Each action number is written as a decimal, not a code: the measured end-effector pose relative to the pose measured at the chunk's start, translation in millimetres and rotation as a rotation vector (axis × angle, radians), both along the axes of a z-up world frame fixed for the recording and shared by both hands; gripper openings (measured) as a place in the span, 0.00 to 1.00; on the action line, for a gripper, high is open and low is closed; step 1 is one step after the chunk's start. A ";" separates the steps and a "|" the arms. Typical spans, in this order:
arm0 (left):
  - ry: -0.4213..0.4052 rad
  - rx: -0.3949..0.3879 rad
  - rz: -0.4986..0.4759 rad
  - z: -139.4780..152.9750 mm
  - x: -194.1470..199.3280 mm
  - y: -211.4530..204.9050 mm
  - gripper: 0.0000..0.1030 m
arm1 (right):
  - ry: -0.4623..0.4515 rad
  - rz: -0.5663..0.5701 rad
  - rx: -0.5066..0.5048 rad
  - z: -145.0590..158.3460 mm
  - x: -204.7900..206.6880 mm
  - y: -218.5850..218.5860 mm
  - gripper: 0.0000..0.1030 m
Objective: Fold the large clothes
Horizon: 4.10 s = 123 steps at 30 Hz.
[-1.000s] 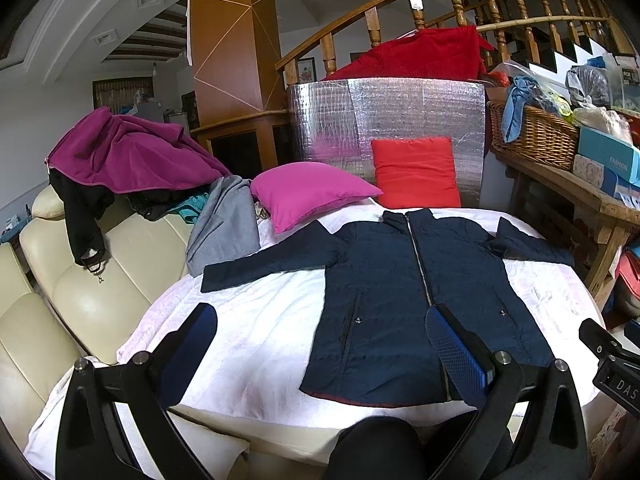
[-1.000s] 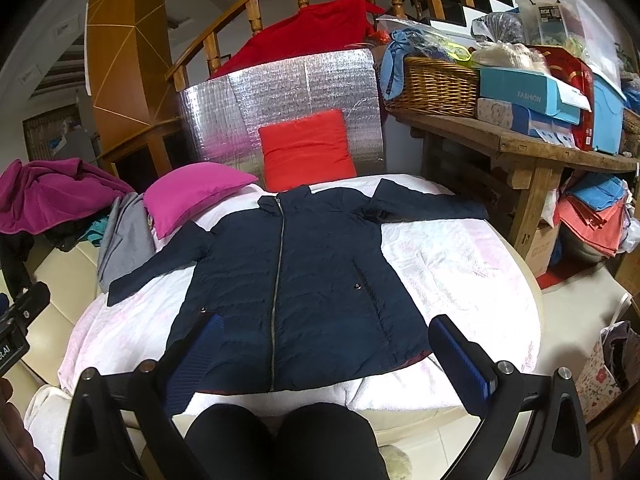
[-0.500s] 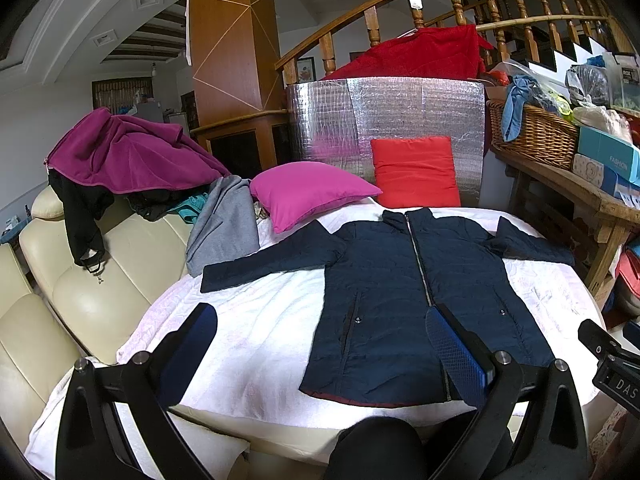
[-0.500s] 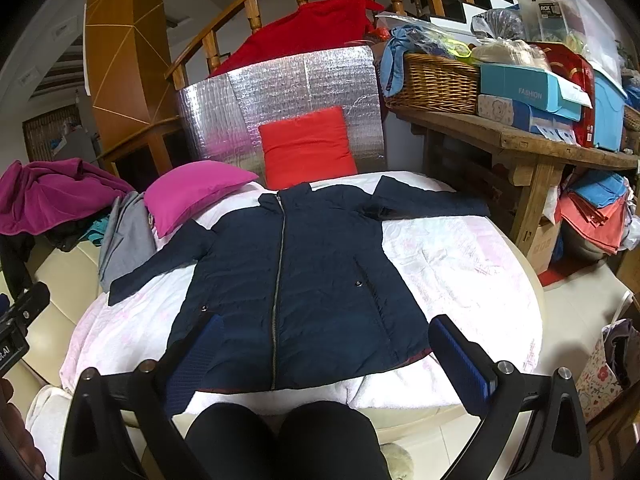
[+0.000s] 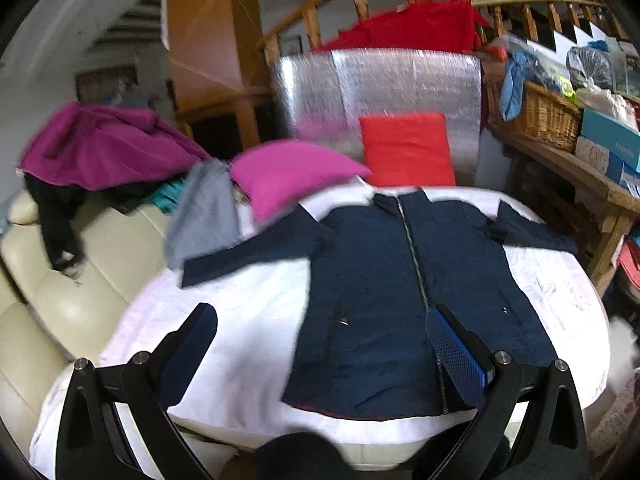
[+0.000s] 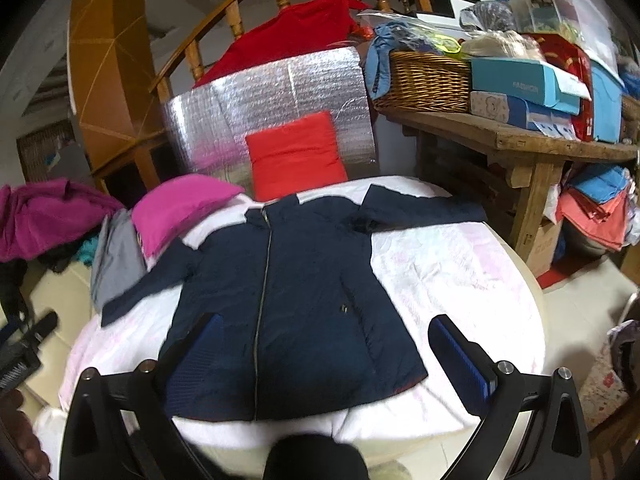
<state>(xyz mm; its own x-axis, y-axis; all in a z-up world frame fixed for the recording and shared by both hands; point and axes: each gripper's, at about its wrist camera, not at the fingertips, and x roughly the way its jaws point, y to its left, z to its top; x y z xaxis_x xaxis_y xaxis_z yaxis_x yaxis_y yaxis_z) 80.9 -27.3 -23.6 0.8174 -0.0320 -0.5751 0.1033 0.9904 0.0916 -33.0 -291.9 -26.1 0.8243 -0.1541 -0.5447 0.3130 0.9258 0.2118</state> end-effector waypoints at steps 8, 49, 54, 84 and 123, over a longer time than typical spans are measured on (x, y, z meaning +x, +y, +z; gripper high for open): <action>0.337 0.044 0.060 -114.2 163.7 -39.9 1.00 | -0.023 0.039 0.370 -43.4 91.8 -139.0 1.00; 0.311 -0.119 0.143 -197.7 297.8 -53.6 1.00 | -0.207 -0.302 0.605 -159.8 361.2 -361.2 0.14; 0.296 -0.152 0.241 -194.2 306.5 -25.3 1.00 | -0.216 -0.137 0.471 -104.8 384.9 -266.9 0.14; 0.216 -0.394 0.461 -168.8 320.2 82.1 1.00 | 0.157 0.554 0.714 -175.7 444.8 24.3 0.87; 0.319 -0.261 -0.116 -199.0 373.5 -131.4 0.39 | 0.075 -0.057 0.785 -250.9 402.1 -243.2 0.39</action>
